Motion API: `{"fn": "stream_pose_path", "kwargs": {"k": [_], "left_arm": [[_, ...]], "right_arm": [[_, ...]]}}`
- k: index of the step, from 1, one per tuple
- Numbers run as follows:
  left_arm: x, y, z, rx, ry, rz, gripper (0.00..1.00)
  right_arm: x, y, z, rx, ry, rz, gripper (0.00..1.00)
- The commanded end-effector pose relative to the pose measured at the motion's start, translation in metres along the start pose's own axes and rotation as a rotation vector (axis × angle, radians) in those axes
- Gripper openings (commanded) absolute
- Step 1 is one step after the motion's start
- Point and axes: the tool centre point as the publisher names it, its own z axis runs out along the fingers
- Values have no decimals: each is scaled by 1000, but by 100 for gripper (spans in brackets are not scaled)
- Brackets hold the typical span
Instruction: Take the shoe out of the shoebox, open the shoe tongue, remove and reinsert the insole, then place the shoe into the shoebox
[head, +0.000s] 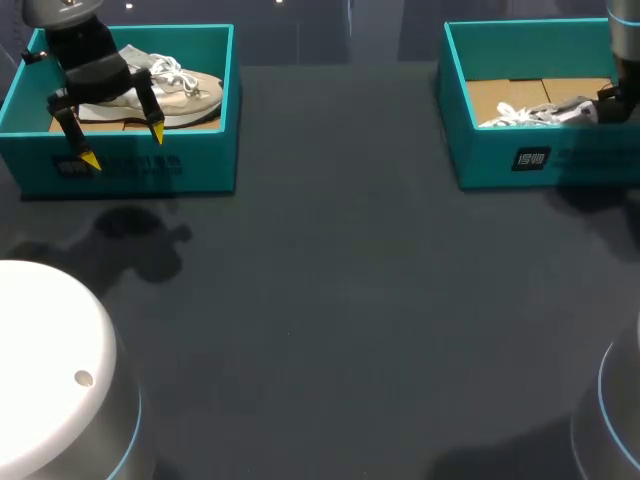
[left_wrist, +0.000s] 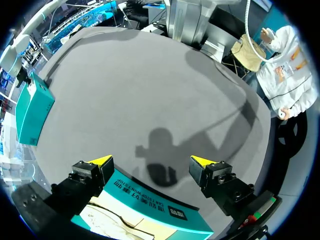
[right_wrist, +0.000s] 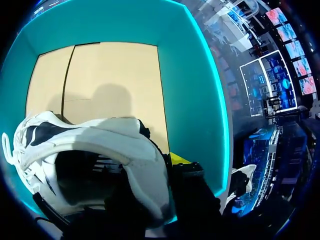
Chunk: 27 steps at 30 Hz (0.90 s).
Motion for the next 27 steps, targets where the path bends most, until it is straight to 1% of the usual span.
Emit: {"fn": "stream_pose_path", "kwargs": {"k": [1,15,17,21,22,23,25,27], "left_arm": [[0,0,0,-1,2,1,100],[0,0,0,-1,2,1,100],[0,0,0,-1,2,1,100],[0,0,0,-1,2,1,100],[0,0,0,-1,2,1,100],[0,0,0,-1,2,1,100],[0,0,0,-1,2,1,100],[0,0,0,-1,2,1,100]], "right_arm": [[3,3,4,9,9,4,0],[13,4,18,46,31,-21,0],[14,4,19,53,43,-20,13],[13,4,17,57,81,-5,14],[13,4,17,59,85,-3,15],[12,4,16,59,88,-2,18],[11,5,13,60,99,3,27],[10,5,12,62,104,3,31]]}}
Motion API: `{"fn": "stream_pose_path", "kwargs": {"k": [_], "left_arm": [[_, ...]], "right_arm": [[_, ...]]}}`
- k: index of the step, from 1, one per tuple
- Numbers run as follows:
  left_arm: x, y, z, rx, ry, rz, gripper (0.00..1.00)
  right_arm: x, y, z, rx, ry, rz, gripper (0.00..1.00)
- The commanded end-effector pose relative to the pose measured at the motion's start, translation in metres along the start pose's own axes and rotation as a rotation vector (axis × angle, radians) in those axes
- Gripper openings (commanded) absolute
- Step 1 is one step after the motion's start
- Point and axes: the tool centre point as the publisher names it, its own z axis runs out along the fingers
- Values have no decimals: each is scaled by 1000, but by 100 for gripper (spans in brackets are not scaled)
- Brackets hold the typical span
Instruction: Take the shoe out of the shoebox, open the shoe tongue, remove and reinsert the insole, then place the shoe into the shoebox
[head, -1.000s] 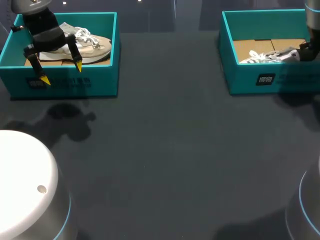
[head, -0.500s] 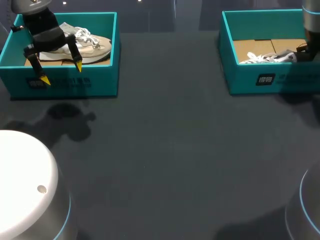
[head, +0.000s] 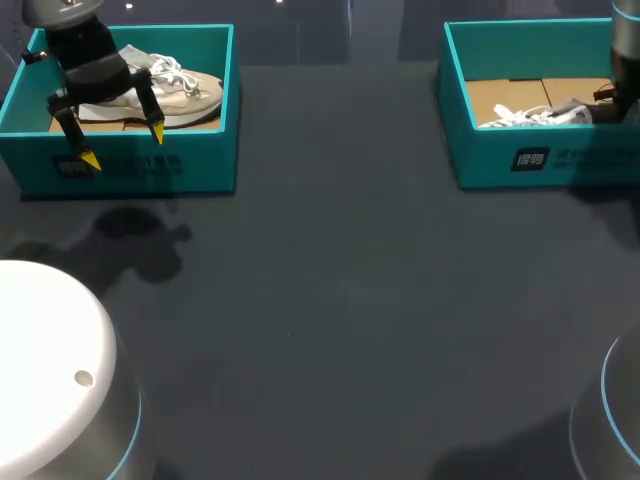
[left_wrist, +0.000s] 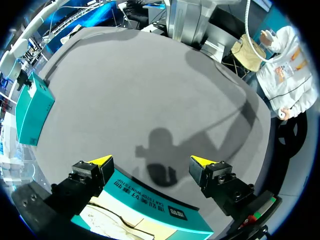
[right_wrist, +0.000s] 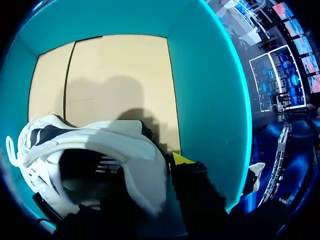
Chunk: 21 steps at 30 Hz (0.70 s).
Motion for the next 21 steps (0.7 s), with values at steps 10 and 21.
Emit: {"fn": "stream_pose_path", "kwargs": {"k": [10,21], "left_arm": [[0,0,0,-1,2,1,100],[0,0,0,-1,2,1,100]], "right_arm": [[-2,1,-10,11,17,-7,48],[1,-1,-11,32,53,-20,87]]}}
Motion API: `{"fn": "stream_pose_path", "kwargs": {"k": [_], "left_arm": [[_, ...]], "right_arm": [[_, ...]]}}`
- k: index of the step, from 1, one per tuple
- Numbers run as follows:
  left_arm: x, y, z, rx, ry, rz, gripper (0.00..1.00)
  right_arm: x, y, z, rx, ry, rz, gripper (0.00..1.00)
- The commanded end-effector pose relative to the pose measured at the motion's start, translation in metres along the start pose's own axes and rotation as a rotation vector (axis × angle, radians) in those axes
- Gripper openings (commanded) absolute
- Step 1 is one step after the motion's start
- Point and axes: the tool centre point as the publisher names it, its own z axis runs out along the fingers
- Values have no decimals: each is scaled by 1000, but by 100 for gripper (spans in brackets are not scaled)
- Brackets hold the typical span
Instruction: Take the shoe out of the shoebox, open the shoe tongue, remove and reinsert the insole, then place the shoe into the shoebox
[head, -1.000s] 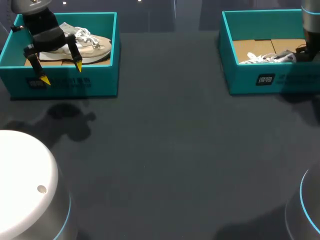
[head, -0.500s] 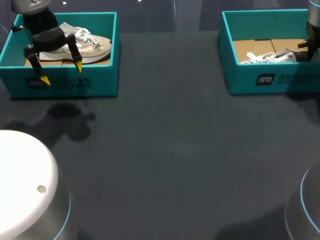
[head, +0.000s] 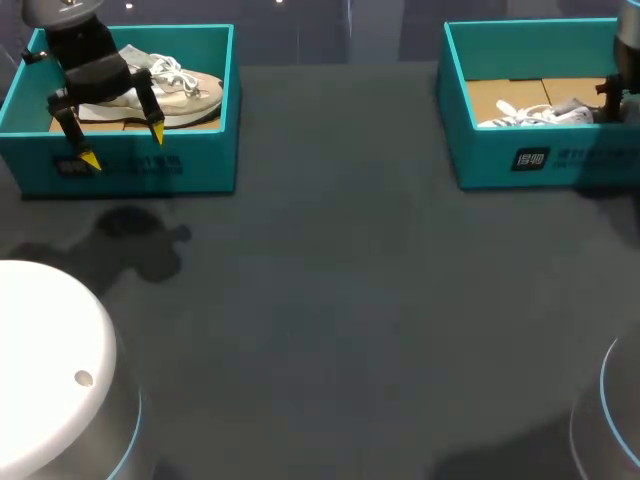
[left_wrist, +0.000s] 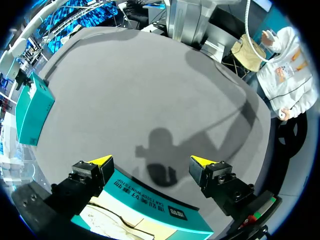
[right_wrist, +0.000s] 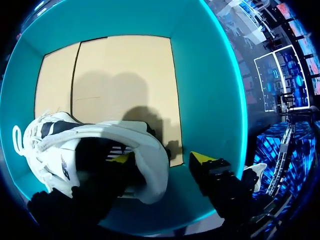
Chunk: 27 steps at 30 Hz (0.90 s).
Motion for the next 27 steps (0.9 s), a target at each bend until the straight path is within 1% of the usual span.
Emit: {"fn": "stream_pose_path", "kwargs": {"k": [1,2,4,8,10,13,15,20,23,25,27], "left_arm": [[0,0,0,-1,2,1,100],[0,0,0,-1,2,1,100],[0,0,0,-1,2,1,100],[0,0,0,-1,2,1,100],[0,0,0,-1,2,1,100],[0,0,0,-1,2,1,100],[0,0,0,-1,2,1,100],[0,0,0,-1,2,1,100],[0,0,0,-1,2,1,100],[0,0,0,-1,2,1,100],[0,0,0,-1,2,1,100]], "right_arm": [[0,0,-2,9,12,-3,96],[-1,0,-4,14,13,-1,100],[-2,-3,-12,16,17,2,100],[-4,-10,-35,16,41,19,100],[-4,-15,-51,10,34,33,100],[-1,-23,-77,-5,57,45,100],[2,-29,-92,-13,93,49,100],[12,-53,-132,-14,175,47,100],[17,-65,-151,-15,190,42,100],[20,-78,-168,-16,193,46,100],[23,-88,-179,-17,202,48,100]]}}
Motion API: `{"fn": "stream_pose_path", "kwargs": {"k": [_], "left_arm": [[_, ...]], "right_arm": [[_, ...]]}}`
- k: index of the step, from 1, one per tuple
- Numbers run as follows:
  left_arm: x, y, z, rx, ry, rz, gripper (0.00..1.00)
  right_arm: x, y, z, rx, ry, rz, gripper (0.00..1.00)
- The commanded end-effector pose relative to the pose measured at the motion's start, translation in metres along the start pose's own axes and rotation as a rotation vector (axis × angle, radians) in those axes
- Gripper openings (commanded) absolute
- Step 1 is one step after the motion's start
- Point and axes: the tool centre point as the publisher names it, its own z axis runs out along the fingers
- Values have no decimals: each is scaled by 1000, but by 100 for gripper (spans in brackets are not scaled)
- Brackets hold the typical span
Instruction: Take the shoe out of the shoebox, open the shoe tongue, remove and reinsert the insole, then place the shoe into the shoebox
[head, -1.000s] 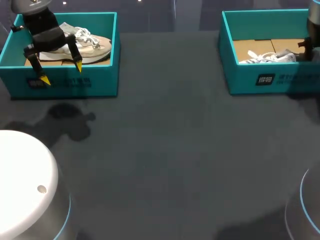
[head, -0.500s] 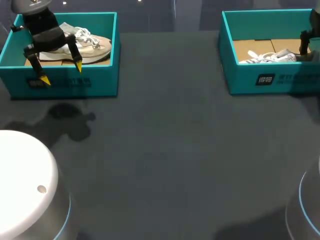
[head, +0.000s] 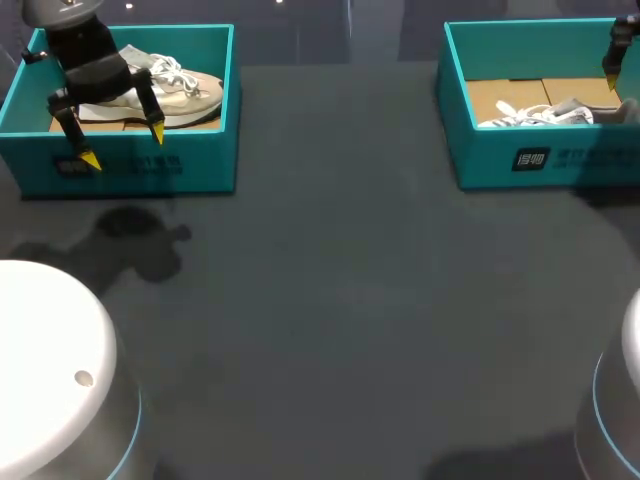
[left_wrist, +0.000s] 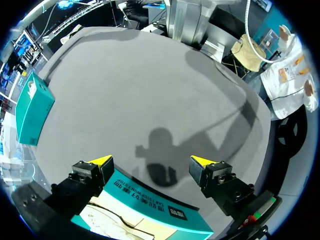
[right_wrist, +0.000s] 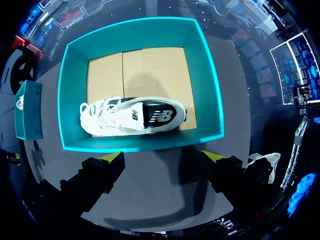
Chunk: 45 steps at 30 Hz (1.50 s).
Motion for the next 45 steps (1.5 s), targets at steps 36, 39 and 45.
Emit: {"fn": "stream_pose_path", "kwargs": {"k": [36,39,45], "left_arm": [[30,157,-86,-200,178,471,100],[30,186,-91,-243,208,483,100],[30,255,-109,-307,223,533,100]], "right_arm": [[24,-61,-55,-36,11,13,100],[24,-61,-55,-36,11,13,100],[24,-61,-55,-36,11,13,100]]}}
